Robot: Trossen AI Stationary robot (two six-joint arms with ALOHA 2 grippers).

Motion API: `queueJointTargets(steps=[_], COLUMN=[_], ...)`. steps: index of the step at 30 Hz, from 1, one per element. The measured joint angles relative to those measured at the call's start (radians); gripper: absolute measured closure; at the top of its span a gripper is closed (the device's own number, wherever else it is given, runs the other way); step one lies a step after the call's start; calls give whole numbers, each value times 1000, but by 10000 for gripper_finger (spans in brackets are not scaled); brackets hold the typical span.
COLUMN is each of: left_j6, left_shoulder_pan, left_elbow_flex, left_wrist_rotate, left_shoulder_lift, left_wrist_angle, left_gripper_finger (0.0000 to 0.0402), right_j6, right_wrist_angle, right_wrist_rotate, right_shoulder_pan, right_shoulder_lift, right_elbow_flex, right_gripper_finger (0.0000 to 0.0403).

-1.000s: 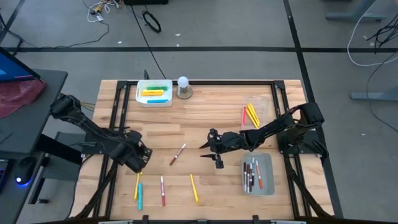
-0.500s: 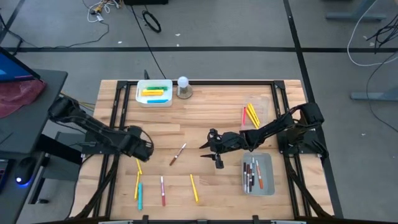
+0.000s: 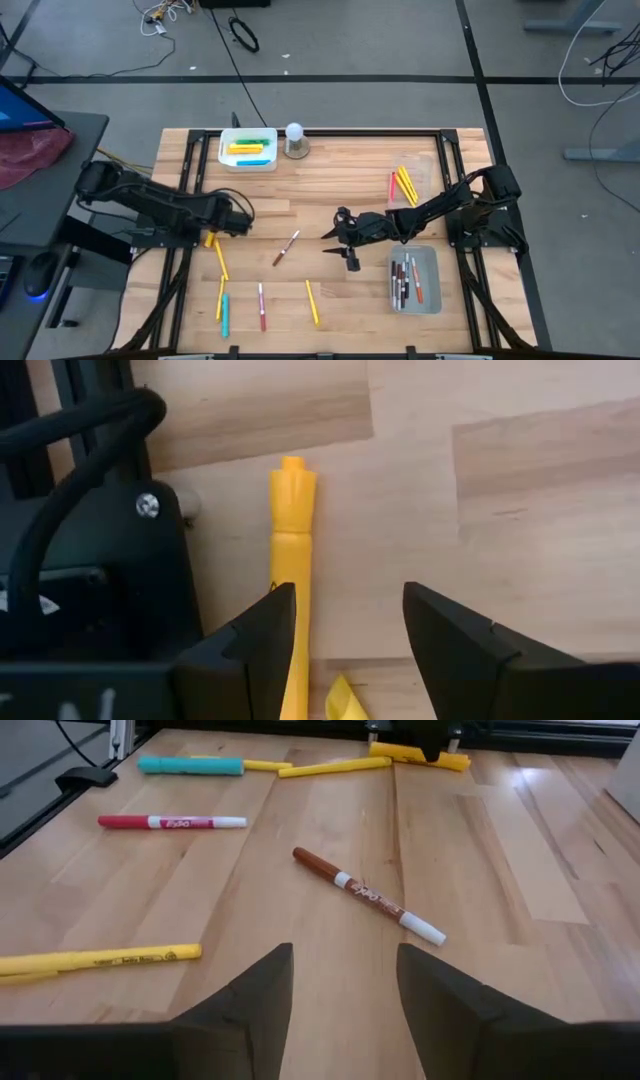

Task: Pick & Place Markers
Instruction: Put the yellow highlighter into the white bin

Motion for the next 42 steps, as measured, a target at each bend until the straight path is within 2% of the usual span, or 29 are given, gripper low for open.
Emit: queueJointTargets(steps=[9, 15, 24, 32, 38, 42], left_j6=[74, 206, 387, 444, 446, 446], left_shoulder_pan=[144, 264, 372, 403, 388, 366], left_elbow_flex=[0, -1, -1, 0, 0, 0], left_wrist_rotate=[6, 27, 60, 61, 51, 33], left_shoulder_lift=[28, 94, 125, 125, 124, 124], left_wrist_angle=[7, 13, 36, 114, 150, 171], left_gripper_finger=[209, 209, 219, 268, 307, 317], right_j6=[0, 0, 2, 26, 26, 26], right_wrist_angle=[7, 13, 12, 12, 12, 11], right_wrist_rotate=[0, 0, 0, 0, 0, 0], right_shoulder_pan=[0, 0, 0, 0, 0, 0], right_shoulder_lift=[0, 0, 0, 0, 0, 0], right_elbow_flex=[-18, -18, -18, -18, -19, -19], right_gripper_finger=[222, 222, 222, 222, 222, 222])
